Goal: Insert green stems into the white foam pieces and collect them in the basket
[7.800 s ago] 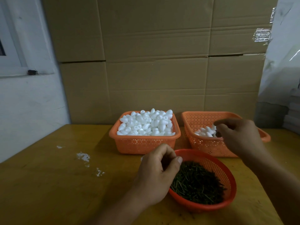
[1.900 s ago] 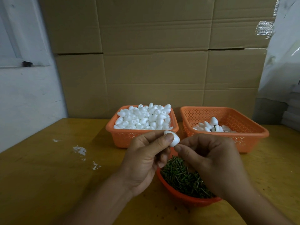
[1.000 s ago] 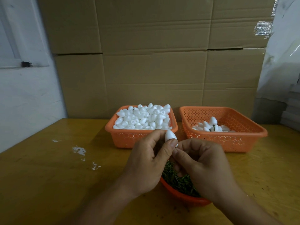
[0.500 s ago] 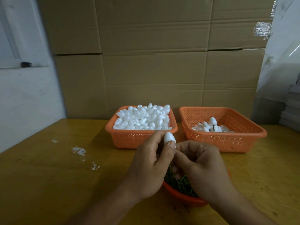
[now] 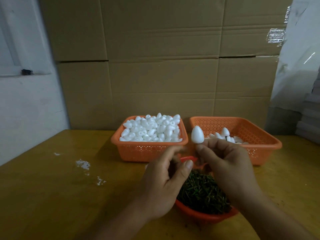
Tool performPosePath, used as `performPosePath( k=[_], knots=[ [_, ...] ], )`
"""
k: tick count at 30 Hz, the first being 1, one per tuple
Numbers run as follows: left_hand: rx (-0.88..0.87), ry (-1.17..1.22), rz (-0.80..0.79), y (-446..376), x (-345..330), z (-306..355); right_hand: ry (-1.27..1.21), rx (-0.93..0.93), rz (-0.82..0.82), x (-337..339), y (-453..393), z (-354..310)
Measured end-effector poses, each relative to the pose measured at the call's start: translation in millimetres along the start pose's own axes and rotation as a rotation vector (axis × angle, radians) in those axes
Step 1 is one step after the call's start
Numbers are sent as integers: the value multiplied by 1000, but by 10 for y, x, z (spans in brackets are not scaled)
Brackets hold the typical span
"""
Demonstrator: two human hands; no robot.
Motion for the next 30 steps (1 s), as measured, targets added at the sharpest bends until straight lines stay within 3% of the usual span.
performPosePath(
  k=[5,12,17,22,30],
  knots=[
    [-8,-77,-21,8,-23,-24,130,-10,206,296,-349,51],
    [-24,-123,-38,29,-36,14,474,-41,316,662,-873,271],
    [-41,-139,-43,39,-42,41,847,-170,318,908,-1142,389],
    [-52,-169,-36,32,-37,44,1101,-364,212,926,-1246,492],
    [-62,-177,-44,30,-46,41,1203,-438,190,905,-1252,492]
  ],
)
Point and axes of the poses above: each hand's wrist, its own y-axis away from the middle knuckle, its own x-axis out of the back of the hand, z = x × y, the point moved 3 cm from there along -y, towards the middle knuckle, and after that the axes turned 7 degrees about -y, right-handed, at the moved point
